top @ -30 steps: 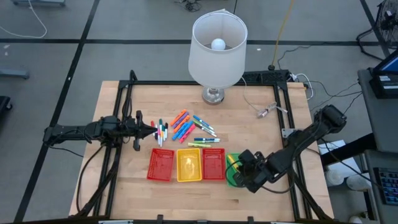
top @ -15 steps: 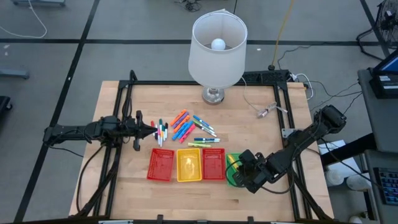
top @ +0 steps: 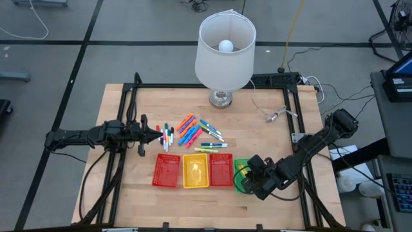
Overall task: Pick & Place Markers
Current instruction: Put the large orange highlighter into the right red bin
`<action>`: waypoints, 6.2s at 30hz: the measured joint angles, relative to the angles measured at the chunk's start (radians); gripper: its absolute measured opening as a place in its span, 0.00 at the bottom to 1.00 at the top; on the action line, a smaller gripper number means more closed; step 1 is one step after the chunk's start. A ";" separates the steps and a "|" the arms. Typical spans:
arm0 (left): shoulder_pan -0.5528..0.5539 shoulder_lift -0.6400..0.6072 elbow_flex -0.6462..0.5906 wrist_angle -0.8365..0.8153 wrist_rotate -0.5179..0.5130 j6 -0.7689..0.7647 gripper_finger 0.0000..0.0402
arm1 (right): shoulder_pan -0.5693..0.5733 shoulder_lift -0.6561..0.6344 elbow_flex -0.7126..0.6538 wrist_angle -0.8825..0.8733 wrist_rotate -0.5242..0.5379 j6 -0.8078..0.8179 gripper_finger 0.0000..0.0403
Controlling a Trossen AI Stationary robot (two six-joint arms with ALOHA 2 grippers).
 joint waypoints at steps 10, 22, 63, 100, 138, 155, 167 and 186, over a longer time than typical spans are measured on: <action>0.000 0.000 0.000 0.000 0.000 0.000 0.05 | -0.032 -0.162 0.000 -0.004 0.271 -0.413 0.26; 0.000 0.000 0.000 0.000 0.000 0.000 0.05 | -0.033 -0.361 0.000 -0.016 0.867 -1.088 0.25; 0.001 0.000 0.000 0.168 -0.001 0.010 0.05 | -0.693 -0.847 -0.787 1.250 -0.042 -1.590 0.23; 0.002 0.000 0.012 0.205 -0.205 -0.070 0.05 | -0.725 -1.314 -0.880 0.791 -0.218 -1.544 0.01; 0.256 1.410 0.848 -0.446 -0.195 -0.263 0.37 | -0.725 -1.489 -0.881 0.712 -0.131 -1.552 0.01; 0.349 1.640 0.915 -0.454 -0.098 -0.257 0.37 | -0.725 -1.488 -0.881 0.651 -0.135 -1.465 0.00; 0.338 1.637 0.914 -0.461 -0.077 -0.229 0.37 | -0.725 -1.488 -0.881 0.651 -0.135 -1.465 0.00; 0.322 1.637 0.914 -0.499 -0.085 -0.140 0.33 | -0.725 -1.488 -0.881 0.651 -0.135 -1.465 0.00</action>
